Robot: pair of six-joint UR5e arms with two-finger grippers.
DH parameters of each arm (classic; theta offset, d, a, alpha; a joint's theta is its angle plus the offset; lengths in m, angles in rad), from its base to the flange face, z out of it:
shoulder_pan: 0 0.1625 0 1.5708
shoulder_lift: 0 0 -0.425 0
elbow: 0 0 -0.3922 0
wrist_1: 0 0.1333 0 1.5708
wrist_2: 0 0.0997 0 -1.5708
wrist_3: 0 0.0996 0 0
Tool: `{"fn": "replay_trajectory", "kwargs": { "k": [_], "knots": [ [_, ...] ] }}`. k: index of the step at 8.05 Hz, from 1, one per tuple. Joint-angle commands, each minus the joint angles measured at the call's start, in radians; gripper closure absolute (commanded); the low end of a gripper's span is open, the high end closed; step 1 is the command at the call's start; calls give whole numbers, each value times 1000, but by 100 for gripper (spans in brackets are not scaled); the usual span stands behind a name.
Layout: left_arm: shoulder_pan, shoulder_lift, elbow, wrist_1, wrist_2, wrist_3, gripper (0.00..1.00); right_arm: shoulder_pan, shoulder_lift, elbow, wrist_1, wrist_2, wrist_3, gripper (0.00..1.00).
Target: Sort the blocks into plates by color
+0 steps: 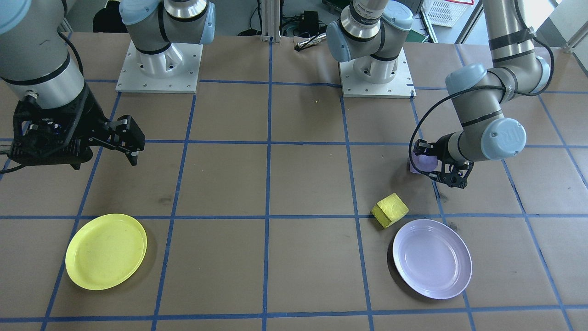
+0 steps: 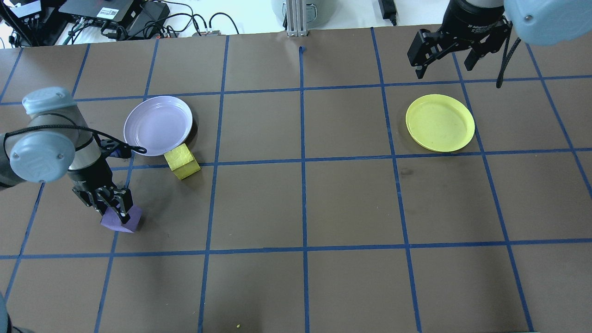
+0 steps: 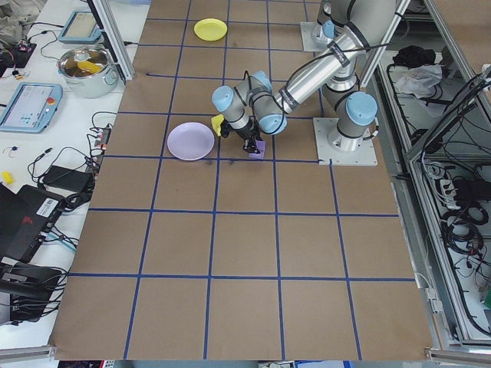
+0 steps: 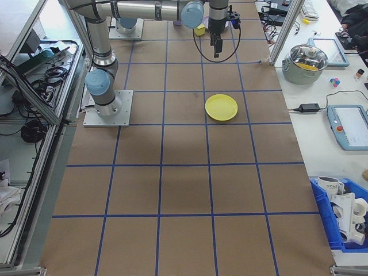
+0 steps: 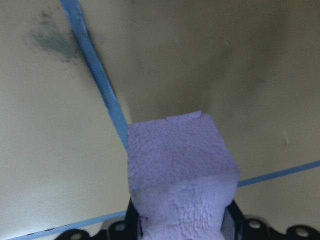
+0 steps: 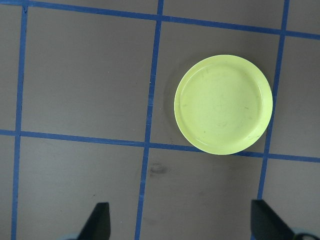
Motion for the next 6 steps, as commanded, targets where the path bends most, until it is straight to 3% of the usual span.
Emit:
{"fn": "replay_trajectory", "kwargs": {
  "k": [1, 4, 6],
  "knots": [
    [-16, -57, 242, -144, -28, -8, 100, 0, 3, 0, 0, 1, 0, 0],
    [-142, -226, 506, -192, -27, -160, 100, 0, 3, 0, -6, 1, 0, 0],
    [-170, -308, 602, -190, -31, -203, 100, 0, 3, 0, -3, -7, 0, 0]
  ]
}}
